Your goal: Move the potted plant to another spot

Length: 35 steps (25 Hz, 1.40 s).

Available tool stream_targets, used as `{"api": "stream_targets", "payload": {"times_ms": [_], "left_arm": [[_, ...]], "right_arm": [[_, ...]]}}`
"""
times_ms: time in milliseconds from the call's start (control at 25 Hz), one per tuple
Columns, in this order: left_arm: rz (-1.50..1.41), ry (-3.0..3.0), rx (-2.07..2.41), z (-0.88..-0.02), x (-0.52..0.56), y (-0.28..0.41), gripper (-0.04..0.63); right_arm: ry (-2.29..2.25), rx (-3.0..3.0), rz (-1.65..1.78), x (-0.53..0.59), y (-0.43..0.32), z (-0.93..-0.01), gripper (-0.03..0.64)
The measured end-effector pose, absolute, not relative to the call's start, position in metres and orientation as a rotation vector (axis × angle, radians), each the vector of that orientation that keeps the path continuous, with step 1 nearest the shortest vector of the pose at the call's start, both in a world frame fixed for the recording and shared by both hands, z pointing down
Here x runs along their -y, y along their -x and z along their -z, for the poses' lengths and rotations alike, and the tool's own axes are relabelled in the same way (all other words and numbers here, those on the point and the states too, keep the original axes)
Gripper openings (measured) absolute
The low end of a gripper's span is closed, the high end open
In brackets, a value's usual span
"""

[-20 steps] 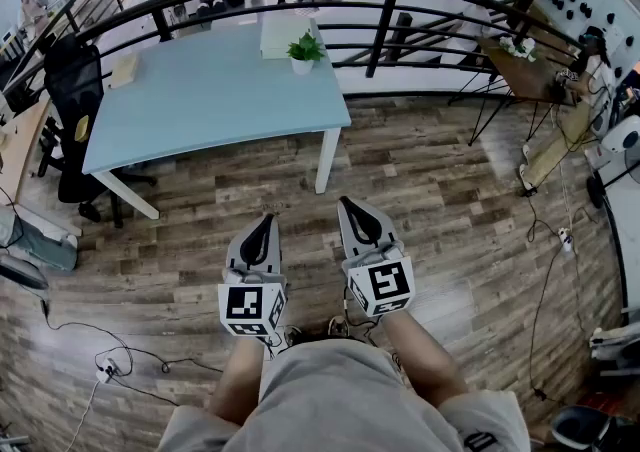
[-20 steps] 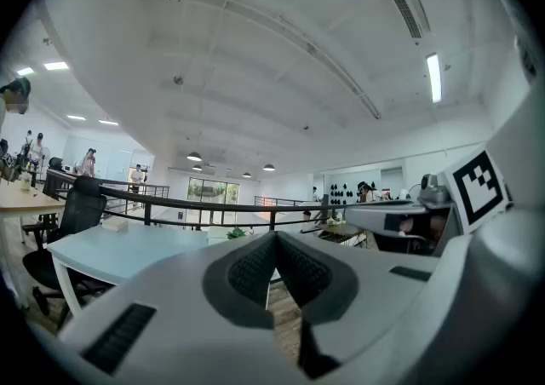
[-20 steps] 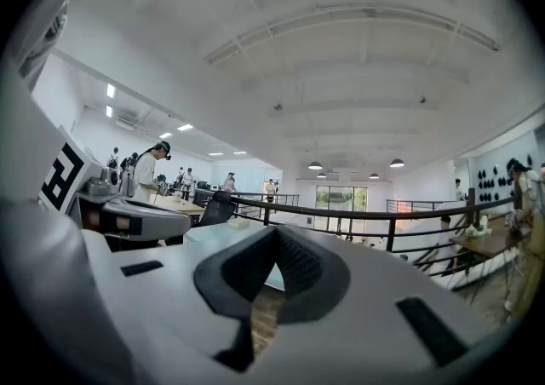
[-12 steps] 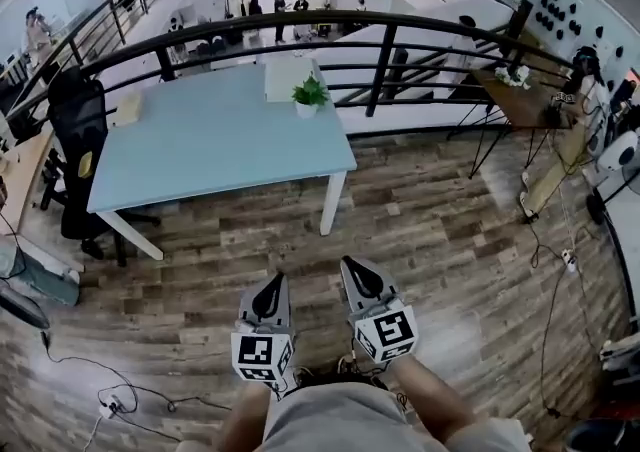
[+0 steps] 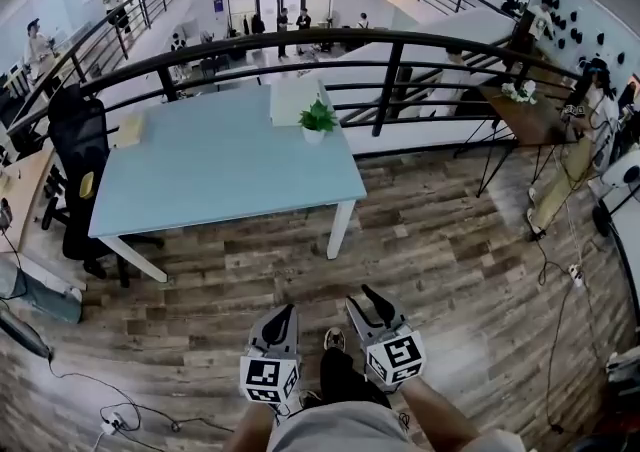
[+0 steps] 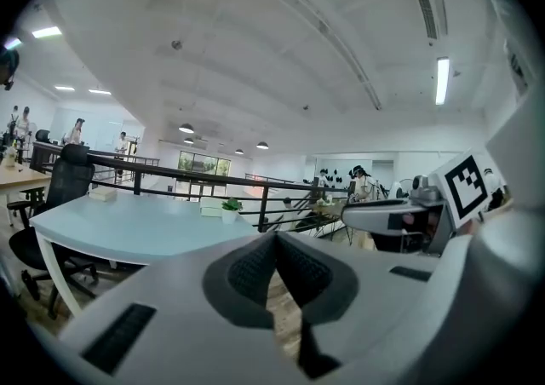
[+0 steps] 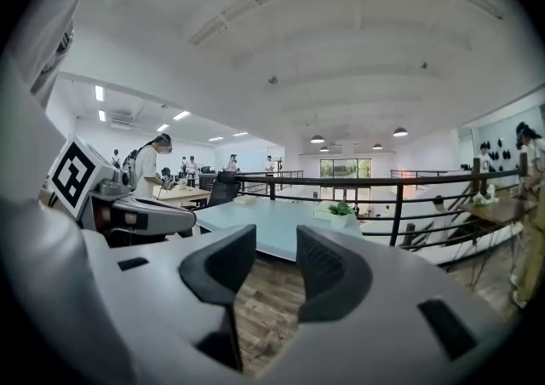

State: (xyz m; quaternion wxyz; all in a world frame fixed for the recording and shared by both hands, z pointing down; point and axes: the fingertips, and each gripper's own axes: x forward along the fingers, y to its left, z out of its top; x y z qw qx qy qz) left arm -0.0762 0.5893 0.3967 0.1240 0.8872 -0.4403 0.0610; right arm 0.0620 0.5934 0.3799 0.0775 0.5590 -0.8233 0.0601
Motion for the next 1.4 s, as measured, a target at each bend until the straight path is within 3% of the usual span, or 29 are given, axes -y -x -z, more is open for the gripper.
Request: {"api": "stream_targets", "payload": {"times_ms": [360, 1040, 1400], "left_arm": [[-0.218, -2.525, 1.356, -0.401, -0.478, 0.053, 0.011], [-0.327, -2.464, 1.285, -0.444, -0.345, -0.037, 0.011], [-0.302, -2.487, 1.2, -0.454, -0.262, -0.039, 0.011]], "right_arm": [[-1.61, 2.556, -0.215, -0.476, -0.09, -0.386, 0.208], [-1.631, 2.524, -0.327, -0.344, -0.18, -0.426, 0.245], [-1.64, 2.446, -0.347, -0.276, -0.168, -0.444, 0.254]]}}
